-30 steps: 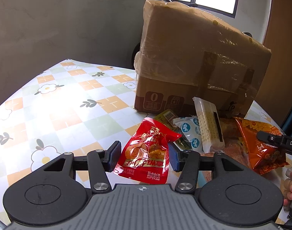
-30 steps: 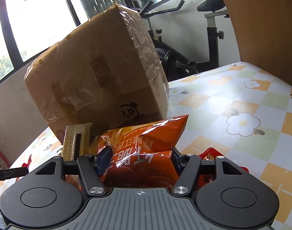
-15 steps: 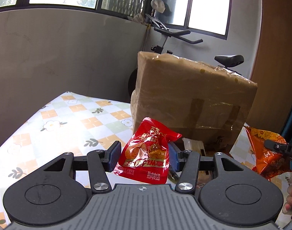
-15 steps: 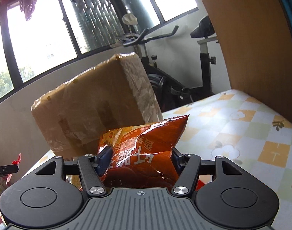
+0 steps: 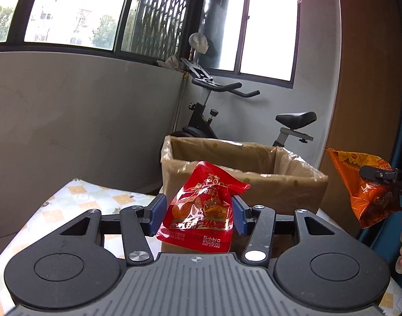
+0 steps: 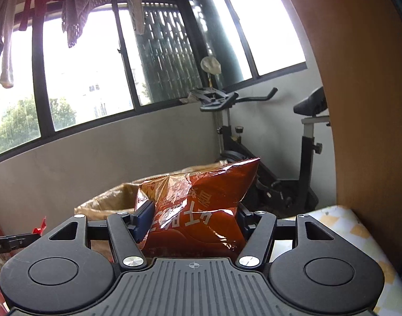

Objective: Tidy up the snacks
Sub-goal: 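Lift the orange bag and red packet and carry both over the box, then open both tools to drop the orange bag and red packet into the box, then move both open tools back from the box to the snack pile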

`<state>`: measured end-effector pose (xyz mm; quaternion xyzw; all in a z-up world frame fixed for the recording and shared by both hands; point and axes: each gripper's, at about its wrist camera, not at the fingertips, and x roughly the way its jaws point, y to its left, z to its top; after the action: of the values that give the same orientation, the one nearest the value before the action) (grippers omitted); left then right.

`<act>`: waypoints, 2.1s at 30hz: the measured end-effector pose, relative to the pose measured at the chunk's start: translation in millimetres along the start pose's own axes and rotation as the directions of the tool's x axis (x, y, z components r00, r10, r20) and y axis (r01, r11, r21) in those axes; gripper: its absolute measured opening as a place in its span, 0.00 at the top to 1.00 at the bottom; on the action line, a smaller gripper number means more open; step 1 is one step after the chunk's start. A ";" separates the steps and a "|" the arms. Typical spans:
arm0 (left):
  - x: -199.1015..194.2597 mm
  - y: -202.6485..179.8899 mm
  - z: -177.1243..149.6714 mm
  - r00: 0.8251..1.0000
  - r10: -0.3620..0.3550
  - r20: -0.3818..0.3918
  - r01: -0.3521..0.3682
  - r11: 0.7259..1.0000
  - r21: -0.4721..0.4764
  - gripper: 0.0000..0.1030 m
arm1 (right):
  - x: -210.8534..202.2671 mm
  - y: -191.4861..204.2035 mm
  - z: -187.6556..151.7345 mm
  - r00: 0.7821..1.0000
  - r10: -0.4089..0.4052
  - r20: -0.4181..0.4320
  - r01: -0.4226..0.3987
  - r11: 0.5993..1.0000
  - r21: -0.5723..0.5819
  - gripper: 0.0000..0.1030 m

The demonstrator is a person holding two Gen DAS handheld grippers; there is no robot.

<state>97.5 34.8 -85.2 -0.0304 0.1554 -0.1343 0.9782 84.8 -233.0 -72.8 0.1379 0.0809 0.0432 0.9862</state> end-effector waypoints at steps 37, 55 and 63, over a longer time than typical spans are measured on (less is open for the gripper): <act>154.7 0.5 79.0 0.990 0.099 -0.102 -0.088 0.990 0.106 0.16 | 191.5 38.7 24.9 0.967 -0.072 -0.243 0.056 0.996 -0.072 0.26; 86.4 2.5 78.5 0.991 0.094 -0.097 -0.086 0.993 0.084 0.16 | 106.0 16.8 35.4 0.972 -0.092 -0.216 0.064 0.989 -0.136 0.27; 57.6 1.8 59.1 0.991 0.086 -0.102 -0.081 0.995 0.053 0.16 | 70.0 13.9 19.9 0.972 -0.059 -0.226 0.022 0.986 -0.165 0.27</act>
<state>169.1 21.9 -46.3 0.0069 0.2038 -0.0985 0.9740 156.2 -217.5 -60.4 0.0502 0.1935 0.0449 0.9788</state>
